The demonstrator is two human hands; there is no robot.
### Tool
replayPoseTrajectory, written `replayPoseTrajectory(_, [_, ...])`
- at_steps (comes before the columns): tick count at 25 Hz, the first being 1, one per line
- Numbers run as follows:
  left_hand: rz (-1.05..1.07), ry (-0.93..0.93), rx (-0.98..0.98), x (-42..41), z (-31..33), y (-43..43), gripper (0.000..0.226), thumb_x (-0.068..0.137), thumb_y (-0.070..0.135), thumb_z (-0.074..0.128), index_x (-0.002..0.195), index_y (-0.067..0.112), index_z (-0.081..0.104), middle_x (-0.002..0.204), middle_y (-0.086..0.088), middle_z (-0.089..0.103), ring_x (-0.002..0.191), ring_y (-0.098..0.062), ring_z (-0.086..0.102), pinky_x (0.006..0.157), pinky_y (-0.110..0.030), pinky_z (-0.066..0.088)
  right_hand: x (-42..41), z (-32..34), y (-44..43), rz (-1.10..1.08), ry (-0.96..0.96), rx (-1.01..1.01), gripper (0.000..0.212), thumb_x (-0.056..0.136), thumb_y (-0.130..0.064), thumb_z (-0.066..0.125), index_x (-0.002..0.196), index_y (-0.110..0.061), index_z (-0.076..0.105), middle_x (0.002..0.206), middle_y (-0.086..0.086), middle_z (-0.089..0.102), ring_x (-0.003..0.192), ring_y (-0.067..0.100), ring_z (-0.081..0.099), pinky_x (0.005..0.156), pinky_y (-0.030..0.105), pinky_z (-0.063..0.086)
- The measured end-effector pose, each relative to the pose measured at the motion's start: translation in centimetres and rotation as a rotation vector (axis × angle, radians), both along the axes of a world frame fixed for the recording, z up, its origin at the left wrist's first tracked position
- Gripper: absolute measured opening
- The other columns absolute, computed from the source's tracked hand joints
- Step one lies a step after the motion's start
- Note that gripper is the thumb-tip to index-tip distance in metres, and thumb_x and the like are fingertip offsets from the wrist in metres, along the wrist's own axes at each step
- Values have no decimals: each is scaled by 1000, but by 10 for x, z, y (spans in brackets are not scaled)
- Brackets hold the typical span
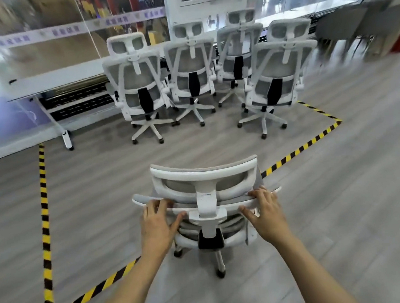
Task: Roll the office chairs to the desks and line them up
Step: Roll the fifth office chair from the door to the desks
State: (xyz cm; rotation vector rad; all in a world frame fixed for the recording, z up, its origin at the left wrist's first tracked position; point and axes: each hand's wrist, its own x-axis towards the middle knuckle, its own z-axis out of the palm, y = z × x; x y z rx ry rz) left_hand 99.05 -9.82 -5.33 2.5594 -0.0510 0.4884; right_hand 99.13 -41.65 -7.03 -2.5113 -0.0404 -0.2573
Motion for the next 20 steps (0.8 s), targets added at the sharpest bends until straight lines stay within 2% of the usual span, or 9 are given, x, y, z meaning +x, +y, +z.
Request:
replayPoseTrajectory(4, [22, 28, -45, 135, -4, -53, 43, 84, 62, 57, 110, 28, 61, 105, -2, 50, 99, -26, 51, 85, -45, 49, 139, 10, -57, -1, 82, -34, 51, 91, -56, 61, 127, -21, 54, 135, -2, 51, 141, 21, 34, 118, 40, 30])
replayPoseTrajectory(7, [36, 6, -17, 234, -11, -89, 39, 88, 57, 61, 113, 28, 61, 107, -2, 49, 101, -25, 50, 87, -45, 48, 243, 18, -92, 13, 84, -39, 50, 90, -57, 61, 126, -23, 55, 132, -4, 52, 135, 21, 40, 113, 42, 36])
replayPoseTrajectory(11, [73, -48, 54, 361, -20, -124, 40, 89, 58, 59, 115, 28, 61, 110, -3, 52, 106, -26, 51, 93, -47, 45, 373, 18, -129, 20, 110, -70, 52, 91, -61, 55, 130, -27, 51, 141, -6, 48, 143, 18, 34, 114, 43, 36])
replayPoseTrajectory(14, [86, -51, 107, 449, -14, -149, 41, 88, 60, 55, 115, 29, 61, 110, -3, 54, 107, -25, 50, 98, -47, 42, 466, 27, -151, 42, 121, -104, 56, 90, -66, 50, 129, -26, 52, 139, -7, 50, 141, 17, 36, 110, 39, 39])
replayPoseTrajectory(17, [96, -8, 124, 536, -9, -169, 38, 89, 58, 61, 115, 31, 61, 110, -2, 55, 107, -24, 49, 100, -45, 40, 559, 33, -172, 63, 144, -85, 52, 92, -61, 54, 129, -25, 52, 133, -9, 49, 135, 15, 41, 103, 36, 43])
replayPoseTrajectory(20, [122, 19, 118, 617, -7, -183, 40, 86, 58, 64, 114, 30, 61, 113, 0, 56, 110, -23, 49, 100, -42, 39, 645, 35, -187, 109, 152, -70, 52, 94, -58, 56, 130, -22, 52, 133, -6, 48, 134, 17, 39, 104, 29, 36])
